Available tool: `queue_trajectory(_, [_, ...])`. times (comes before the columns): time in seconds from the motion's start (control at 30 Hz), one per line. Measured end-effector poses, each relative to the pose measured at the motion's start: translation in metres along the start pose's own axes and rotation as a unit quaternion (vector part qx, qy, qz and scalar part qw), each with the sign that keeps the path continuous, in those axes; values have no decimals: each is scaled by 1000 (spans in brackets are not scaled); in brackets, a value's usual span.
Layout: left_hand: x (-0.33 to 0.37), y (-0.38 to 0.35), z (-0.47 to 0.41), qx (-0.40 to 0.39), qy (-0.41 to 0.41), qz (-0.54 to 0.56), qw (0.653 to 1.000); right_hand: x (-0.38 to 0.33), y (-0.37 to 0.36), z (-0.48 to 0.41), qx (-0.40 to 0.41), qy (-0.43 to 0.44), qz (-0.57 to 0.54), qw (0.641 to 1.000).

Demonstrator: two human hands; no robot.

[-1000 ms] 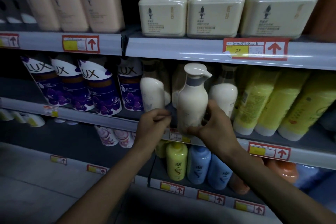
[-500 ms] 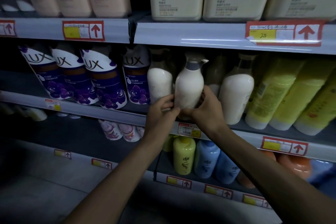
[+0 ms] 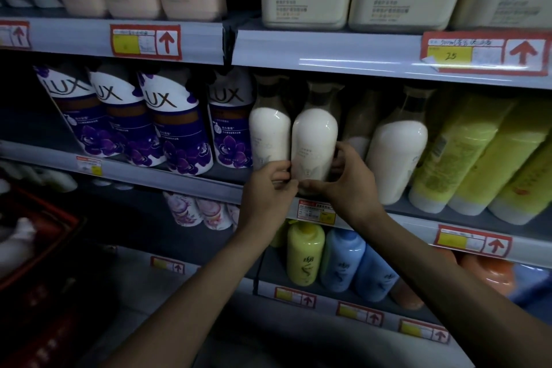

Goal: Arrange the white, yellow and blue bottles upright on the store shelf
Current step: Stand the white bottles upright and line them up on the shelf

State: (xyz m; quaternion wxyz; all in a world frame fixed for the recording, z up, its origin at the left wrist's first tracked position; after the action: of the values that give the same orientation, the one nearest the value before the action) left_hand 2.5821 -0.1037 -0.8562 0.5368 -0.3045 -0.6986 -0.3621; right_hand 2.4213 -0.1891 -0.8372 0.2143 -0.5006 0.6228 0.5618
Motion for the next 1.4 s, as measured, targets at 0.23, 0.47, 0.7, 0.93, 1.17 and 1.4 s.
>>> queue_trajectory(0.23, [0,-2,-1,40,-13,-57,997,13,-2,7,8,-28,48,998])
queue_trajectory(0.47, [9,-7,2,69,8,-93,993,13,-2,7,19,-23,44,999])
queue_trajectory(0.7, [16,-12,4,88,11,-166,982,10,0,5,20,-9,59,998])
queue_trajectory(0.93, [17,-5,4,97,2,-187,977,9,-3,5,15,-12,54,998])
queue_trajectory(1.17, [19,-3,3,105,-11,-216,971,6,-4,5,15,-7,55,998])
queue_trajectory(1.4, [20,-4,6,108,-22,-207,972,12,-2,4,31,-25,29,999])
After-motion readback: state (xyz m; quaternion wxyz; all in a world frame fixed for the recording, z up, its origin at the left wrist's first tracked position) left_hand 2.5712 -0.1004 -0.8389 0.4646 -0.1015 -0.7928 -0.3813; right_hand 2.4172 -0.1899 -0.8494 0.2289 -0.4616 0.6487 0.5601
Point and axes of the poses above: each hand's wrist, its own z-axis away from the middle knuckle, its own y-axis out of the back of the hand, x = y × z, the point moved 9 cm from there along -z, towards the middle knuckle, and after that the axes turned 3 degrees about z, right-handed, at the moved point
